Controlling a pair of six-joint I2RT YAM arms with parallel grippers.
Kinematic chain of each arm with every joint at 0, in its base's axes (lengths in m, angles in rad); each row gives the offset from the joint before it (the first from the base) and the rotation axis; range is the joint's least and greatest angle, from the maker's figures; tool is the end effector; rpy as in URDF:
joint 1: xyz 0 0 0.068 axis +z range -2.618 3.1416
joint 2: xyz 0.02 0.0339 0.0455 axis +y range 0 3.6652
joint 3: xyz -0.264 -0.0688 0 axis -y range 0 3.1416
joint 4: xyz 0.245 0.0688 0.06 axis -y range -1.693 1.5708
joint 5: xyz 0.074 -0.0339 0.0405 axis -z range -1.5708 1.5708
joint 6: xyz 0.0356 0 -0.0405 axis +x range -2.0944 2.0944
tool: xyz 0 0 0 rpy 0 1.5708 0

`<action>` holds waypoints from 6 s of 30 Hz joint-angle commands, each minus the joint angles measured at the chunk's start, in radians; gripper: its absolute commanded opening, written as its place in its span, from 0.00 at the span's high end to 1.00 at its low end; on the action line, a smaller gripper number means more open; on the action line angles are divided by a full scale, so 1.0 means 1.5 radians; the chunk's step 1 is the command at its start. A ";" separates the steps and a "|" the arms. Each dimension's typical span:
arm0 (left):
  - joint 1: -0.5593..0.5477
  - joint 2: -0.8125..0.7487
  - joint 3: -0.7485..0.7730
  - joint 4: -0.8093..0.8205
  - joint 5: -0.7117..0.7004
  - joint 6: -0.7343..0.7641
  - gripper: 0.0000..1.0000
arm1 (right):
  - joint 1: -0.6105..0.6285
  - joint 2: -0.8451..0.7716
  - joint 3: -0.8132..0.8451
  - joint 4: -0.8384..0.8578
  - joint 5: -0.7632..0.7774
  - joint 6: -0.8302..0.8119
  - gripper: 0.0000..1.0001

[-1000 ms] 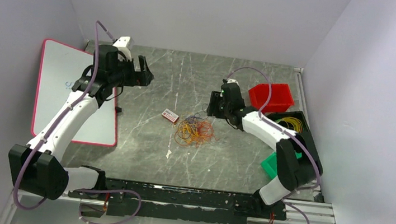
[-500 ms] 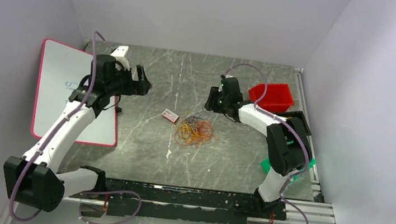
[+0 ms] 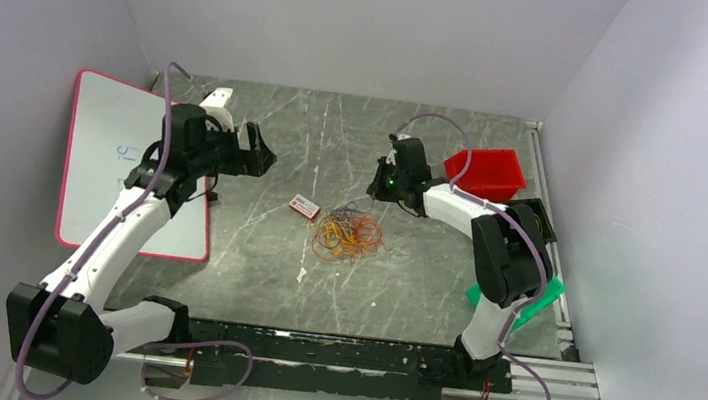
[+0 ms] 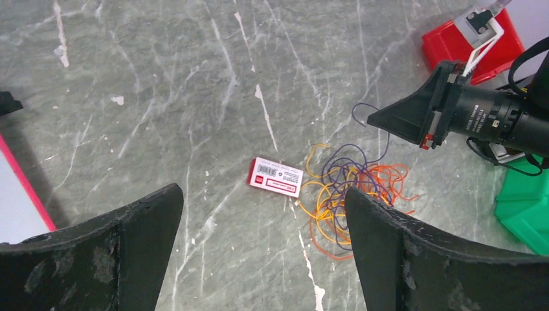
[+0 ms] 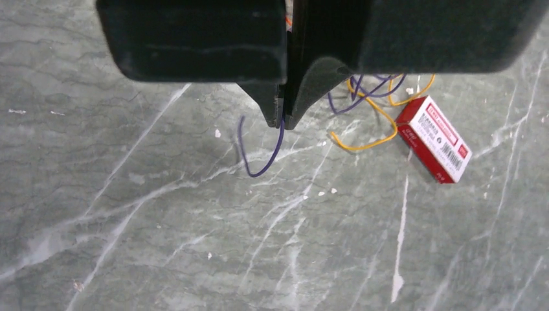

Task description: Untangle the cables

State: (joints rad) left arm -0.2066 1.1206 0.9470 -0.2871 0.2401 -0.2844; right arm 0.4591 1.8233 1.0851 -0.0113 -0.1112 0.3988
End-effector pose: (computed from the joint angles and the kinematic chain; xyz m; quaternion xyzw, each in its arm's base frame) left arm 0.2469 -0.0604 0.3197 0.0303 0.8456 -0.2259 0.4828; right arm 0.3457 0.1753 0.1741 -0.0498 0.9144 0.2121 0.3413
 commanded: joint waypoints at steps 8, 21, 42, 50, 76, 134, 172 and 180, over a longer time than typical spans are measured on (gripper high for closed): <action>-0.024 0.003 -0.005 0.097 0.082 -0.010 0.01 | -0.001 -0.179 -0.012 -0.012 -0.038 -0.037 1.00; -0.190 0.053 -0.003 0.224 0.067 -0.003 0.01 | 0.014 -0.299 0.102 -0.096 -0.075 0.014 1.00; -0.288 0.166 0.016 0.314 0.058 0.029 0.03 | 0.017 -0.325 0.263 -0.130 -0.089 0.070 1.00; -0.302 0.182 0.003 0.336 0.063 0.030 0.05 | 0.017 -0.318 0.290 -0.132 -0.099 0.081 1.00; -0.328 0.207 0.092 0.238 0.053 0.056 0.93 | 0.017 -0.387 0.151 -0.115 -0.021 0.084 1.00; -0.328 0.222 0.692 -0.142 -0.085 0.067 0.93 | 0.200 -0.224 -0.255 0.487 -0.025 -0.063 0.41; -0.320 0.138 0.538 -0.101 -0.237 0.061 0.93 | 0.229 -0.394 0.079 0.094 0.026 -0.118 1.00; -0.313 0.122 0.511 -0.085 -0.193 0.059 0.93 | 0.228 -0.399 0.145 0.008 0.084 -0.146 1.00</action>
State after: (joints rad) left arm -0.6823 1.3315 1.7260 -0.4671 -0.0925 -0.1917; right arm 0.7963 1.2381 1.2572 0.0902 -0.0402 0.2176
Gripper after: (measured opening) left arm 0.078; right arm 0.018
